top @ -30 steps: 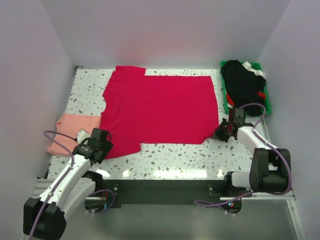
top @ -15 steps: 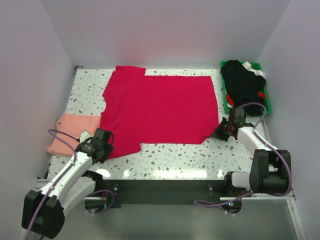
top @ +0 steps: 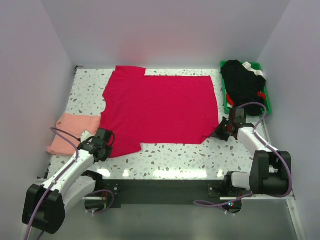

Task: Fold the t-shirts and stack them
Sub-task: Fold the tshirt

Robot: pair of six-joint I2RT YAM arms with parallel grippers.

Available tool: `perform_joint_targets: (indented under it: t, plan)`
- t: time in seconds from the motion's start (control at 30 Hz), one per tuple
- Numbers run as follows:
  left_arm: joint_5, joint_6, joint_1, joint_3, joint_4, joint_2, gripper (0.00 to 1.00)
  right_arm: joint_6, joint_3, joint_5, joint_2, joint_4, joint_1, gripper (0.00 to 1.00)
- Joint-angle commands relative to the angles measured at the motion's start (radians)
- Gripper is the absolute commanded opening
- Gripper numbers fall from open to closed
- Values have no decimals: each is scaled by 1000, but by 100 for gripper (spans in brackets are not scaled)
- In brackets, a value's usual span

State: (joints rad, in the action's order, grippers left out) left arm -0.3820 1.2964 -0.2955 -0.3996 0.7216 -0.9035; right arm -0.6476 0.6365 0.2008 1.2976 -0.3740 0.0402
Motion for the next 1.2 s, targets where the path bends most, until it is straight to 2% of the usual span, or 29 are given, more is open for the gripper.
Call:
perform_joint_targets:
  t: [0.0,0.3,0.47,0.8,1.03,1.17]
  plan:
    - [-26,-12,-5,-2,-36,9,0,11,23,2,-29,3,0,0]
    - [-63,-91,-5,-149,45,144,0,17,37,-9,-64,-28,1,0]
    - [-77,-181,-5,-241,-17,126,0,14,71,-11,-54,-36,1,0]
    - [-100,-348,7,-468,-227,-219,0,9,274,48,109,-20,1,0]
    - [53,-439,140,-613,-390,-471,0,-18,406,43,236,-14,1,0]
    - [113,-454,183,-685,-421,-596,0,-27,460,31,314,-5,1,0]
